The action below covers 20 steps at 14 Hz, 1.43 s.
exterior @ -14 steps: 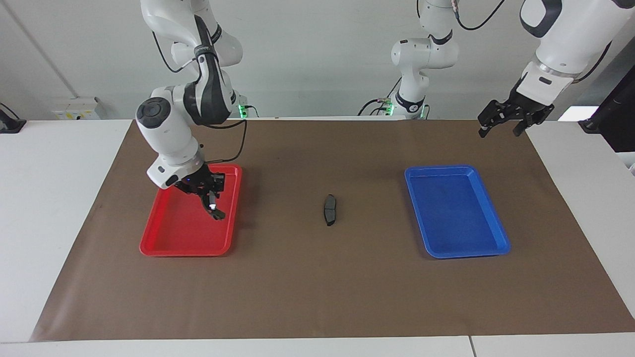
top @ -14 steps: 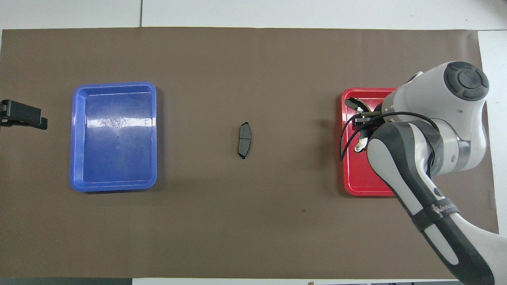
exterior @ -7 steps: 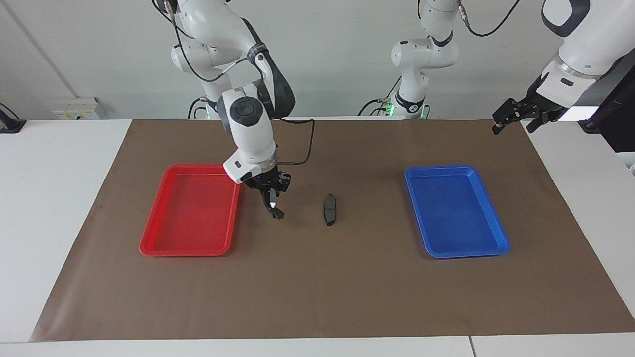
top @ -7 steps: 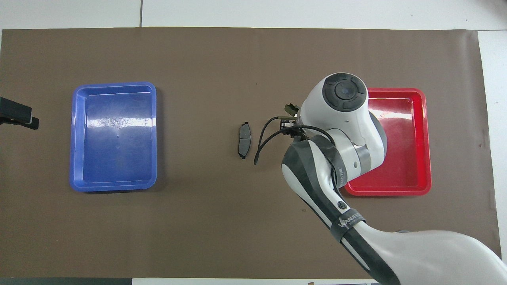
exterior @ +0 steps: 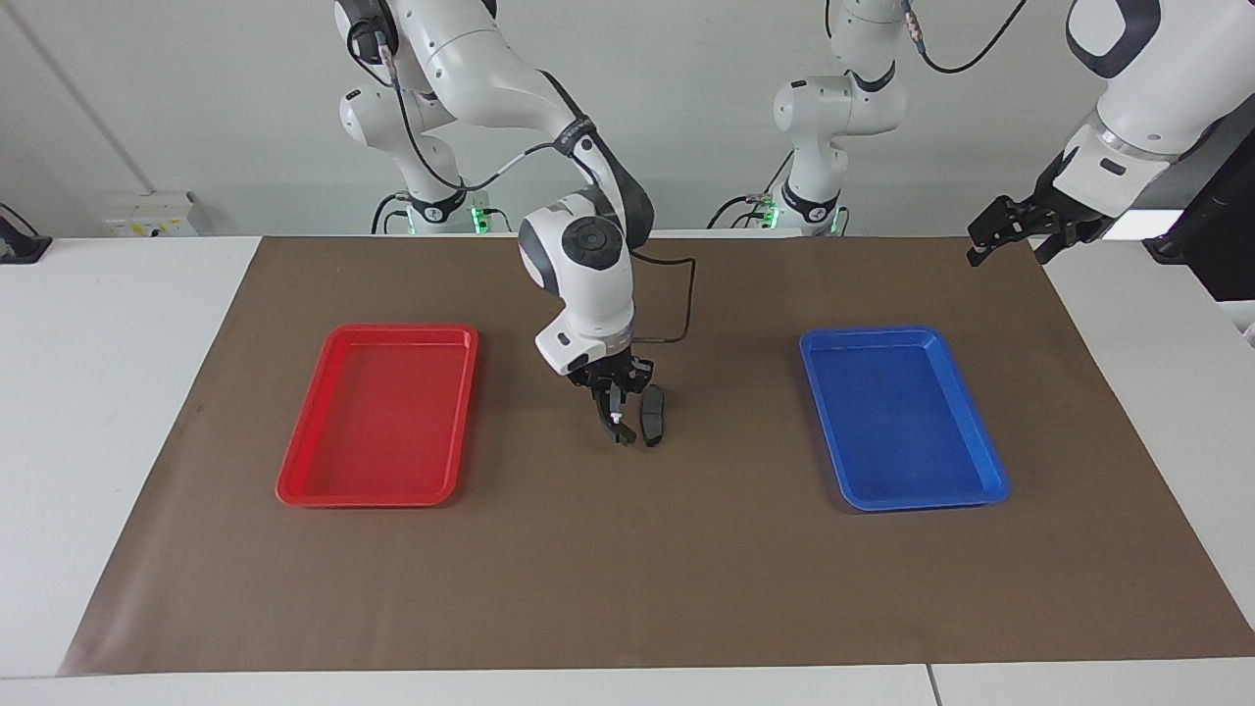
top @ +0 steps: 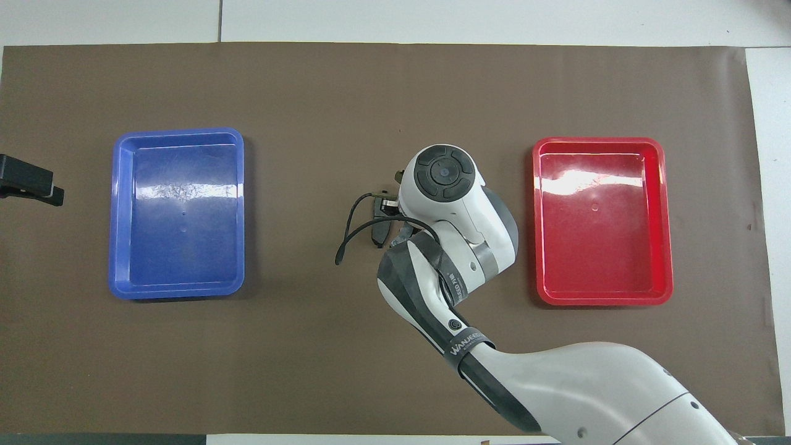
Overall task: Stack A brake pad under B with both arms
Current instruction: 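Lift the curved brake pad and carry it toward the flat pad with the right gripper, then lower the curved pad onto the flat pad with the right gripper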
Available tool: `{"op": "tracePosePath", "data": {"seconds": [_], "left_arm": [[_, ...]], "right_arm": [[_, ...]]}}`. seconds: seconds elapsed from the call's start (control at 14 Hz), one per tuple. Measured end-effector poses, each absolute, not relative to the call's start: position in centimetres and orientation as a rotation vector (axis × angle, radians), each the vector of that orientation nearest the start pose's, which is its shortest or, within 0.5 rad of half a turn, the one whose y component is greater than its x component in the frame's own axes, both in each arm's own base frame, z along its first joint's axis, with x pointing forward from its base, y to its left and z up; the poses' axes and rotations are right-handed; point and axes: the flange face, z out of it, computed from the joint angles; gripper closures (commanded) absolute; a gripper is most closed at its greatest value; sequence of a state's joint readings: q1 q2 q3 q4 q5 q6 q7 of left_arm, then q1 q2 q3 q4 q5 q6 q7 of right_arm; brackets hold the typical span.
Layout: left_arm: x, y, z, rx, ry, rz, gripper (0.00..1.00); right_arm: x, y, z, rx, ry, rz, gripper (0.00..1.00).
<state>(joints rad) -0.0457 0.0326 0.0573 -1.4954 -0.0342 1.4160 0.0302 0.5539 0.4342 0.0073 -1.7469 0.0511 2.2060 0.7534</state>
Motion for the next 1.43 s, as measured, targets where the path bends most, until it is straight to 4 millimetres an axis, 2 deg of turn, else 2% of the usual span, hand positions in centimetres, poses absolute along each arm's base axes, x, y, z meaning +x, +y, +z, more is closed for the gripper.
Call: {"op": "tracePosePath", "data": {"seconds": [0.21,0.64,1.43], "left_arm": [[54.2,0.4,63.0,-3.16,0.033,0.177,0.0],[53.7,0.4,63.3,-3.159,0.033,0.166,0.0],[53.6,0.7,63.2,-3.158,0.024,0.167,0.0]], "right_arm": [[56.1,35.8,32.0,-3.056,0.34,-0.023,1.0],[54.4,38.8,31.3,-3.056,0.273,-0.033,1.0],[54.8,38.7,30.0,-3.052,0.28,-0.046,1.0]]}}
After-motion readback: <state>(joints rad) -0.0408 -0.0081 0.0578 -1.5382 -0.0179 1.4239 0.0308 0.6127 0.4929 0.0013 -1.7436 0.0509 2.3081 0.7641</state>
